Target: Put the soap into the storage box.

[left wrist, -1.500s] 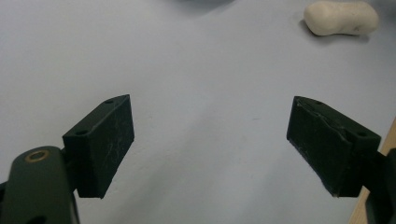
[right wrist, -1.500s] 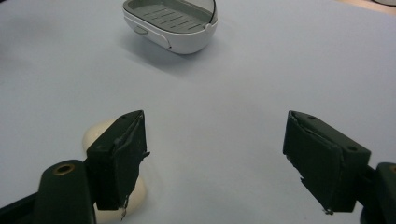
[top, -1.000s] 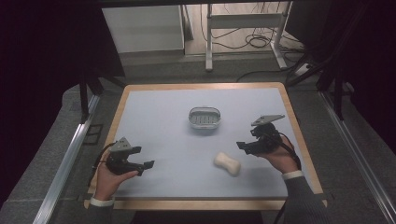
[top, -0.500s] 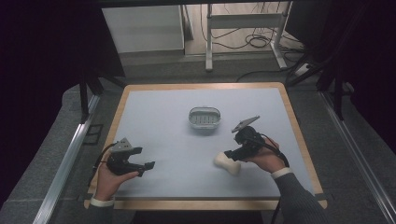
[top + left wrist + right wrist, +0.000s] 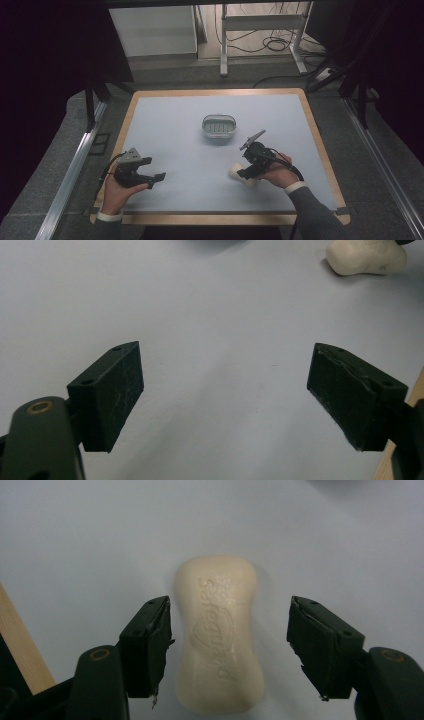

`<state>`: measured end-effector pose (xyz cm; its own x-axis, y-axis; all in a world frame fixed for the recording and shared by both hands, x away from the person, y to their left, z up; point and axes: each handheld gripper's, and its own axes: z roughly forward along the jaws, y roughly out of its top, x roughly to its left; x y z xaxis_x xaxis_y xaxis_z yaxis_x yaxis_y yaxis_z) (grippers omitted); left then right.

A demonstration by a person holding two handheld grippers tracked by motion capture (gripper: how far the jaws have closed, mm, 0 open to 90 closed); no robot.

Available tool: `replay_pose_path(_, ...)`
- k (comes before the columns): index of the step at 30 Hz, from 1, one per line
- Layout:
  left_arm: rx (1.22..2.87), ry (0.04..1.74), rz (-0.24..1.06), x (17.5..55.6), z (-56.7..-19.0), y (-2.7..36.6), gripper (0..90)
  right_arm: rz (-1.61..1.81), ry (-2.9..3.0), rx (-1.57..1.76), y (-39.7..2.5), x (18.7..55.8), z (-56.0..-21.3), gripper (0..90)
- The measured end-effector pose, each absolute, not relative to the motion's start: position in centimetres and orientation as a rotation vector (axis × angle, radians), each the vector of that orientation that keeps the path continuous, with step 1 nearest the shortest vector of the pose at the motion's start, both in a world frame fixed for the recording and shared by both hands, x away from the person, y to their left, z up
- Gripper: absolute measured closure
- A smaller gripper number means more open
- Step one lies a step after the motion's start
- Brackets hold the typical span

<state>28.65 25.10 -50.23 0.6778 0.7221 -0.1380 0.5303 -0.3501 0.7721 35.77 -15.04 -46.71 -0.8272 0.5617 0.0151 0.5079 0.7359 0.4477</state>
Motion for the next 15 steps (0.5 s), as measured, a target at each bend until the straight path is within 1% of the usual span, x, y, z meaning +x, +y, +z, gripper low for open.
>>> replay_pose_path(11,2.043,0.963,0.290,28.7,-50.3,25.1,15.4,0.539,2.869,0.858,-13.8,35.8,-48.6,36.6)
replay_pose_path(15,2.043,0.964,0.292,28.6,-50.3,25.1,15.4,0.482,2.879,0.859,-13.5,35.9,-49.3,41.4)
